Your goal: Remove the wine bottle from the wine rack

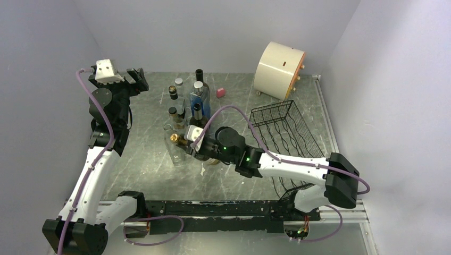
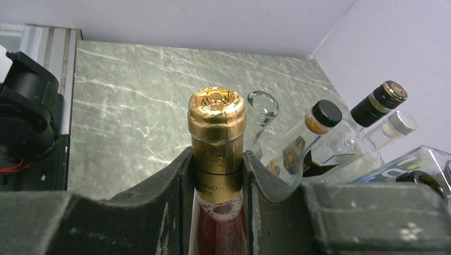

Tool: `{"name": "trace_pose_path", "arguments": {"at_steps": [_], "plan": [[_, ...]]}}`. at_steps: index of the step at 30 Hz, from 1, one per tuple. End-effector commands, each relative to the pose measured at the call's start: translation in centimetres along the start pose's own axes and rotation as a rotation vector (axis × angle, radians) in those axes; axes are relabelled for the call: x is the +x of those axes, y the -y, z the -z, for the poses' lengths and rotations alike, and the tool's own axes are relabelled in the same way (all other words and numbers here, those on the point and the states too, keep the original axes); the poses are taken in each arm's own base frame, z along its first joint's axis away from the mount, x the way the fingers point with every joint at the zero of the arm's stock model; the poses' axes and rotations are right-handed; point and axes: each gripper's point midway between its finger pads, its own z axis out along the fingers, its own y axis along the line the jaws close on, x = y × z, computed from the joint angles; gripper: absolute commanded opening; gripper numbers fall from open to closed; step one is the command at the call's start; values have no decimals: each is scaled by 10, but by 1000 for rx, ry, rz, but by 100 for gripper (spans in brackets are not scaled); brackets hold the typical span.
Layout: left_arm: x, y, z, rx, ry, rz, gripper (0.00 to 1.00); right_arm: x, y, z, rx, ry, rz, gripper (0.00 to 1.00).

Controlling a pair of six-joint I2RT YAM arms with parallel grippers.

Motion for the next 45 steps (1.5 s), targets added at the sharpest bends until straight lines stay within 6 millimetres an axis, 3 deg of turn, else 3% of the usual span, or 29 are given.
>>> {"name": "trace_pose_path", "arguments": {"at_steps": [1, 9, 27, 29, 31, 34, 40, 45], "plan": [[-20, 2, 1, 6, 43, 6, 93, -103, 41, 5, 115, 349, 17, 0], [-19, 2, 0, 9, 40, 6, 93, -103, 52, 8, 152, 378, 12, 0], [-18, 4, 0, 17, 36, 12, 93, -21, 57, 53, 289, 213, -89, 0], [-18, 3, 0, 14, 36, 11, 93, -17, 57, 52, 287, 195, -87, 8], [-18, 3, 0, 14, 37, 11, 93, -16, 57, 52, 287, 186, -82, 26], [-19, 2, 0, 10, 40, 9, 93, -15, 61, 52, 307, 177, -80, 42], [-20, 3, 1, 11, 42, 11, 93, -12, 65, 55, 329, 156, -80, 64], [-20, 3, 1, 11, 43, 11, 93, -9, 67, 59, 344, 131, -87, 73]]}}
